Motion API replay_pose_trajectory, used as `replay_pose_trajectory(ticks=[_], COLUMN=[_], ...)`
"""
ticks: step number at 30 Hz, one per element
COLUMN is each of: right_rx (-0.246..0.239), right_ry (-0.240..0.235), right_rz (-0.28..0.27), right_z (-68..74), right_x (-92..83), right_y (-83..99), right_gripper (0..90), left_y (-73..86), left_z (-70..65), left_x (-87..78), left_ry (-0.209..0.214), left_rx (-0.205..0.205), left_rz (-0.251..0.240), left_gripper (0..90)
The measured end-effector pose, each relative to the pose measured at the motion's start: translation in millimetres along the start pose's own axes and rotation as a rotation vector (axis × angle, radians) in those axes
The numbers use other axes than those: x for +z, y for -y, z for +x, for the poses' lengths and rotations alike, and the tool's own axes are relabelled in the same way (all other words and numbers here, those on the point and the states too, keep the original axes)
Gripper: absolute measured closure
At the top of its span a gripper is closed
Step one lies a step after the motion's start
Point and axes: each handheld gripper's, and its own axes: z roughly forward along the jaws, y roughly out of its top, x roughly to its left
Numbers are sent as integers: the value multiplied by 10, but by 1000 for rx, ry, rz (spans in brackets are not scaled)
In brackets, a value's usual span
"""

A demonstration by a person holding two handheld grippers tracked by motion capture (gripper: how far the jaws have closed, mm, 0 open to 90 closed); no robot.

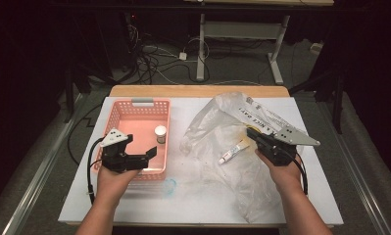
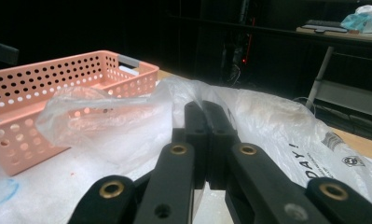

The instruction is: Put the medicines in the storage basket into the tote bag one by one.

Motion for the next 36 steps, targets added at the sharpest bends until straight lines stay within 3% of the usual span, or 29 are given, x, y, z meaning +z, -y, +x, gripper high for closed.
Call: replay_pose_trajectory(ticks=[7, 13, 23, 27, 30, 36], right_rx=[1, 0, 1, 2, 0, 1], right_ry=[3, 0, -2, -2, -1, -1], right_rz=[-9, -9, -5, -6, -6, -6], right_z=[-7, -14, -12, -13, -16, -14], right_x=[-27, -21, -17, -15, -14, -17], right_y=[-17, -15, -11, -10, -8, -9], right_gripper=[900, 900, 900, 900, 900, 900], left_y=[-191, -263, -327, -357, -377, -416], left_z=[79, 184, 358, 392, 438, 448], left_x=[181, 311, 653, 746, 798, 920], left_ry=[-31, -27, -70, -77, -81, -74], left_rx=[4, -5, -23, -6, -23, -27], left_rz=[26, 28, 144, 203, 215, 245], left_gripper=[34, 85, 211, 269, 317, 320])
